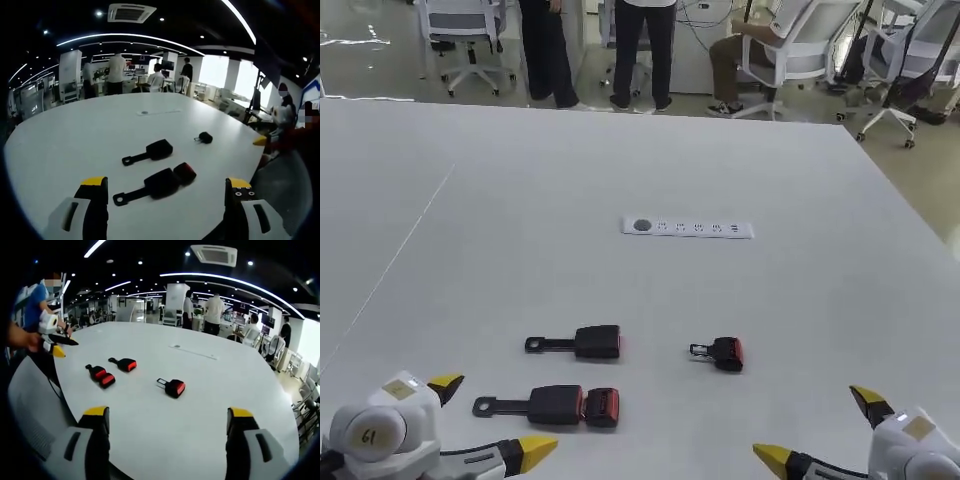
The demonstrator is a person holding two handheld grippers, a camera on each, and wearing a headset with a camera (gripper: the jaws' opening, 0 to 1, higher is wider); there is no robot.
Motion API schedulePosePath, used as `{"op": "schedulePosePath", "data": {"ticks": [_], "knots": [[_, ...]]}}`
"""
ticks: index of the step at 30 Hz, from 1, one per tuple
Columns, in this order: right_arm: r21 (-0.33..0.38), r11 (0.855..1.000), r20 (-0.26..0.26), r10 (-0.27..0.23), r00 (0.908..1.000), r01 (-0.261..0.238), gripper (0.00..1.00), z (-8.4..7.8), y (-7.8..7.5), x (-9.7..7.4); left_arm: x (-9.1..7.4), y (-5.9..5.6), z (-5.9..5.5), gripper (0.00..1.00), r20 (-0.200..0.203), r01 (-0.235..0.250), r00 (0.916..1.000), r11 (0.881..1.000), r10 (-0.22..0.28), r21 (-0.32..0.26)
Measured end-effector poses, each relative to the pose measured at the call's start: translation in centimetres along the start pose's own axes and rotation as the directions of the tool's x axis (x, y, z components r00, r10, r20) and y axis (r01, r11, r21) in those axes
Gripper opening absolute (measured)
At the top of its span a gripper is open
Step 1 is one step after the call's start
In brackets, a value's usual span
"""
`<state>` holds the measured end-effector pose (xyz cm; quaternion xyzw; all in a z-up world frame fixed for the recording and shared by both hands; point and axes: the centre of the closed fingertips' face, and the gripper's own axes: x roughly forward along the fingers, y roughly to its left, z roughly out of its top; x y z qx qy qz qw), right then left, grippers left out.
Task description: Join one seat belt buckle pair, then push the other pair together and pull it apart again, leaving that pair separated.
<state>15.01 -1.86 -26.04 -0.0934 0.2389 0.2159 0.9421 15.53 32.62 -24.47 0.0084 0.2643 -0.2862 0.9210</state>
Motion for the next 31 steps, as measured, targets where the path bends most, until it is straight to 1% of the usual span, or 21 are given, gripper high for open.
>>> {"op": "schedulePosePath", "data": {"ticks": [1, 10, 12, 16, 17, 19, 23, 31], "knots": [[-0.009, 1.0, 0.0, -0.004, 1.0, 0.004, 0.99, 0.0, -0.1, 0.0, 0.0, 0.0, 0.1, 0.99, 0.005, 0.0, 1.0, 1.0, 0.0, -0.001], [-0.003, 1.0, 0.005, -0.006, 1.0, 0.006, 0.99, 0.2, -0.2, -0.1, -0.3, -0.1, 0.3, 0.99, 0.012, -0.006, 0.9999, 1.0, 0.006, -0.009], [-0.005, 1.0, 0.005, -0.006, 1.0, 0.006, 0.98, 0.2, -0.2, -0.2, -0.3, -0.2, 0.4, 0.99, 0.017, -0.005, 0.9998, 1.0, 0.005, -0.011], [-0.007, 1.0, 0.004, -0.008, 1.0, 0.008, 0.98, 0.2, -0.2, -0.4, -0.5, -0.4, 0.2, 0.99, 0.014, -0.003, 0.9999, 1.0, 0.003, -0.005], [-0.005, 1.0, 0.005, -0.008, 1.0, 0.008, 0.98, 0.1, -0.2, -0.5, -0.6, -0.7, 0.4, 0.99, 0.016, -0.003, 0.9999, 1.0, 0.003, -0.006], [-0.006, 1.0, 0.003, -0.009, 1.0, 0.009, 0.98, 0.1, -0.2, -0.6, -0.8, -1.0, 0.5, 0.99, 0.019, -0.004, 0.9998, 1.0, 0.004, -0.005], [-0.004, 1.0, 0.003, -0.008, 1.0, 0.008, 0.98, 0.0, -0.1, -0.7, -1.0, -0.9, 0.5, 0.99, 0.02, -0.007, 0.9998, 1.0, 0.007, -0.006], [-0.007, 1.0, 0.006, -0.004, 1.0, 0.004, 0.98, 0.1, 0.1, -1.1, -1.5, -1.3, 0.4, 0.98, 0.019, -0.011, 0.9998, 1.0, 0.011, -0.003]]}}
